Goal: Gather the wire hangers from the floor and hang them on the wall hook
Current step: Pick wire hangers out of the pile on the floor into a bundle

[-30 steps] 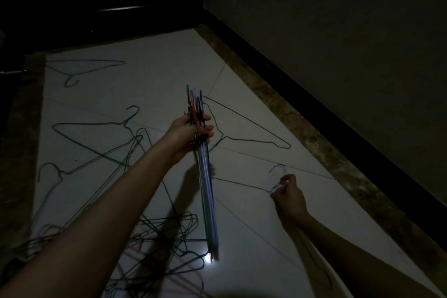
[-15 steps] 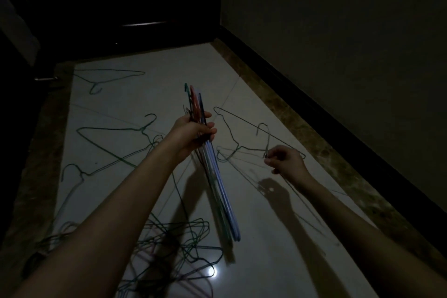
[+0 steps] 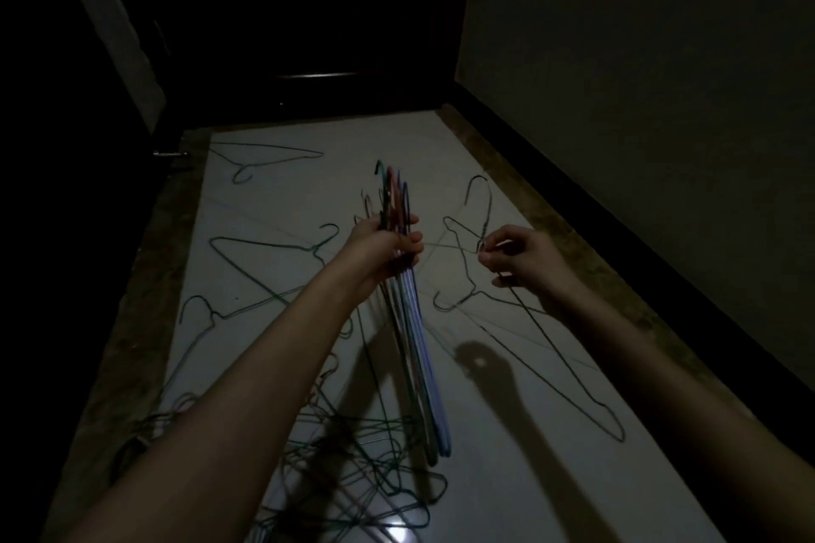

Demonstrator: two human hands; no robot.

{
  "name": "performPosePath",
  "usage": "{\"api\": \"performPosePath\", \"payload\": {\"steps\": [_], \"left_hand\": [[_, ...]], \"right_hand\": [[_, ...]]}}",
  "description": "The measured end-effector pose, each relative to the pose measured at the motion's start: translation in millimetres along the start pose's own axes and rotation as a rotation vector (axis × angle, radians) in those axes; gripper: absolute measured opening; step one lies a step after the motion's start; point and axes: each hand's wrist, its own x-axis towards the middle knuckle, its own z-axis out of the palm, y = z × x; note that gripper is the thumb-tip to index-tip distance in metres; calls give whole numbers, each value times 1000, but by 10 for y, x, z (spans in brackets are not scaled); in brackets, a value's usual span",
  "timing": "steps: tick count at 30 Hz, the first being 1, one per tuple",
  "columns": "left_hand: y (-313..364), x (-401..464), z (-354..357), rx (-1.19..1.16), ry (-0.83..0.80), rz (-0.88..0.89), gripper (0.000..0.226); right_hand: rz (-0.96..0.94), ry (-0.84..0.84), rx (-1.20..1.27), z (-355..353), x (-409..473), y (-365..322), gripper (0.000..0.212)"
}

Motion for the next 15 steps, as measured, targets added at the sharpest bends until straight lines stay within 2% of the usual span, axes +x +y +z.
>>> {"api": "performPosePath", "payload": {"steps": [5, 11, 15], "left_hand": [[138, -27, -124, -51, 14, 30, 41], [297, 28, -388, -159, 24, 44, 42], [252, 92, -503, -98, 91, 94, 46]], "right_hand": [[-56, 52, 55, 445, 88, -298, 5], [-135, 8, -19, 943, 305, -579, 7], [-205, -59, -114, 1079, 455, -681, 7]]}}
